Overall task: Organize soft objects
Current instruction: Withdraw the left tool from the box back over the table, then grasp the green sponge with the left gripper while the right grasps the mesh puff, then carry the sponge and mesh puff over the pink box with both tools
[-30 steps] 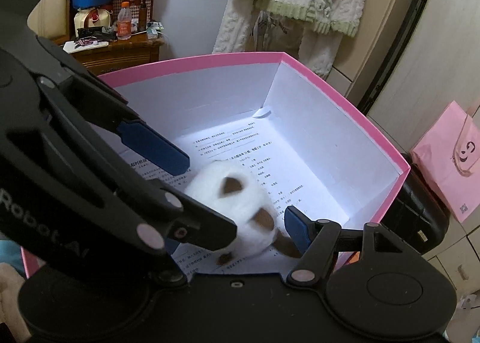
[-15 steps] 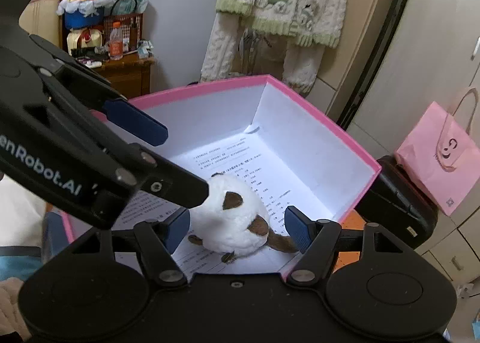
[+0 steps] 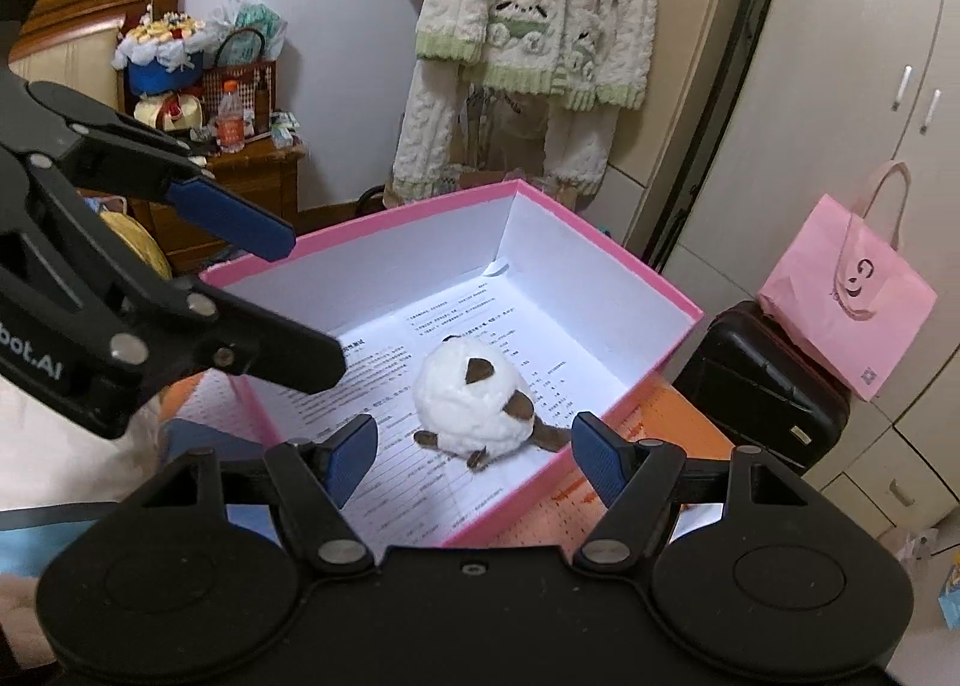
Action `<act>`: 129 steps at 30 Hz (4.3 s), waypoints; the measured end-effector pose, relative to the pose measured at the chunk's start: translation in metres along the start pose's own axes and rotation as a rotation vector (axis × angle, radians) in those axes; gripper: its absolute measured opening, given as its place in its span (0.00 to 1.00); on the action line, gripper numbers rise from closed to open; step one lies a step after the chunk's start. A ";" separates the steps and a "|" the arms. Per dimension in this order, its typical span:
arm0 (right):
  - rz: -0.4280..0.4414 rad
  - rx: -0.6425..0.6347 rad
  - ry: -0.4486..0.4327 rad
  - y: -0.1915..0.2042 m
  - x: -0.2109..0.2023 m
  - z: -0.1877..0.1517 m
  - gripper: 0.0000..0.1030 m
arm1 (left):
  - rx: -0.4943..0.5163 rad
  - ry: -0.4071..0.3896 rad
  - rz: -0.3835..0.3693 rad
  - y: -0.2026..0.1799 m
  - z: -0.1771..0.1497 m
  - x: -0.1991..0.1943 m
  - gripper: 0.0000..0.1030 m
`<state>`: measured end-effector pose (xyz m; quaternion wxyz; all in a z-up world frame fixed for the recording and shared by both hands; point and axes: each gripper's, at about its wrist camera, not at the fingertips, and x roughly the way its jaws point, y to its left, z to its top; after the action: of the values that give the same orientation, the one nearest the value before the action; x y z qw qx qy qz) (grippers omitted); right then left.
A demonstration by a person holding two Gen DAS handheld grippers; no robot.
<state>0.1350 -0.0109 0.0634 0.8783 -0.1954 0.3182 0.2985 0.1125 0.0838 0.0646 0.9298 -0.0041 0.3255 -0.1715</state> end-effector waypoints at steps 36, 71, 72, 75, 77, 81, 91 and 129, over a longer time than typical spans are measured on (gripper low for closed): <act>-0.208 0.305 -0.140 -0.068 -0.115 -0.169 0.77 | 0.268 0.058 -0.207 -0.141 -0.059 0.043 0.80; -0.267 0.461 -0.145 -0.132 0.006 -0.235 0.87 | 0.121 -0.004 -0.145 -0.125 -0.104 0.143 0.59; -0.270 0.467 -0.139 -0.133 0.009 -0.235 0.88 | 0.113 0.003 -0.143 -0.125 -0.105 0.146 0.59; -0.281 0.481 -0.113 -0.134 0.014 -0.233 0.91 | 0.085 0.039 -0.150 -0.122 -0.109 0.154 0.59; -0.294 0.479 -0.109 -0.132 0.015 -0.232 0.91 | 0.087 0.027 -0.148 -0.123 -0.109 0.153 0.59; -0.304 0.463 -0.124 -0.125 0.014 -0.229 0.90 | 0.091 0.011 -0.131 -0.128 -0.113 0.153 0.48; -0.394 0.429 -0.183 -0.093 0.001 -0.240 0.41 | 0.077 -0.041 -0.044 -0.142 -0.124 0.148 0.37; -0.092 0.449 -0.227 0.017 -0.063 -0.222 0.40 | -0.133 -0.048 -0.134 -0.065 -0.135 0.053 0.36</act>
<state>-0.0135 -0.1415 -0.0568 0.9425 0.0251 0.2666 0.2002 0.0484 0.0198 -0.0660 0.9215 -0.0918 0.3127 -0.2111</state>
